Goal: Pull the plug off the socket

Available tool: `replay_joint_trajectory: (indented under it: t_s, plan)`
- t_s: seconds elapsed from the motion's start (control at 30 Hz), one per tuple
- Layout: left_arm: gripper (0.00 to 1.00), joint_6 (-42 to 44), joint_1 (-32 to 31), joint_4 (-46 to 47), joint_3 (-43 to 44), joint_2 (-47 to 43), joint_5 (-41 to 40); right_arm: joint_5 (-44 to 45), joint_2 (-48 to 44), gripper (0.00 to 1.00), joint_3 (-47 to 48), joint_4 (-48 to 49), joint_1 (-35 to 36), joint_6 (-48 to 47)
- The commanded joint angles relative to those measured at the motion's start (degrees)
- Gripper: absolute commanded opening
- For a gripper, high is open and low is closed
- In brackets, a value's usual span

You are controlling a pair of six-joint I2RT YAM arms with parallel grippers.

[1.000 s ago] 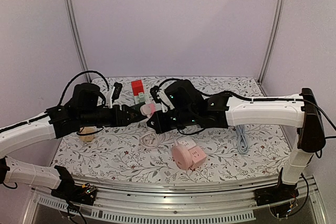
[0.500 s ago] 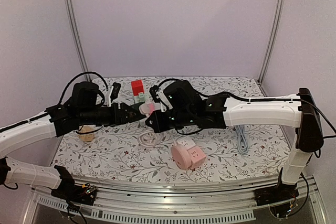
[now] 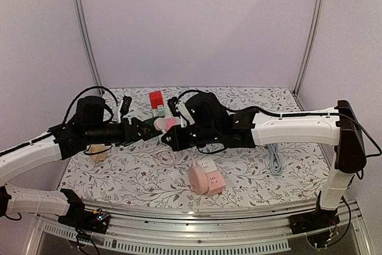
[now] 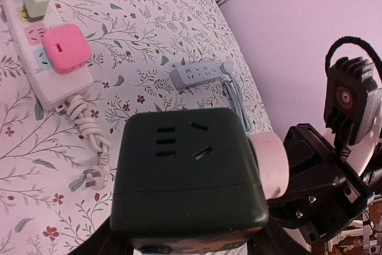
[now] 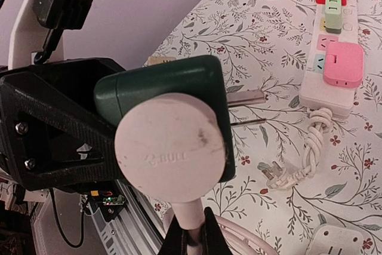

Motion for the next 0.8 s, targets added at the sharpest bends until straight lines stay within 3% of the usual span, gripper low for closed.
replay_joint_trajectory:
  t_s: [0.0,0.57,0.77]
  plan:
    - [0.07,3.8,2.3,-5.2,-2.6,1.3,-5.0,8.6,-3.6,0.00,-1.8,-8.0,-4.2,2.2]
    - [0.06,13.2,0.0,-18.6,-0.9,2.1,-21.6,8.3,-11.0,0.00,1.7,-8.9,-4.2,0.5]
    - [0.06,11.6,0.0,-17.8,0.8,2.4,-20.1,10.7,-10.5,0.00,0.0,-9.2,-4.1,0.1]
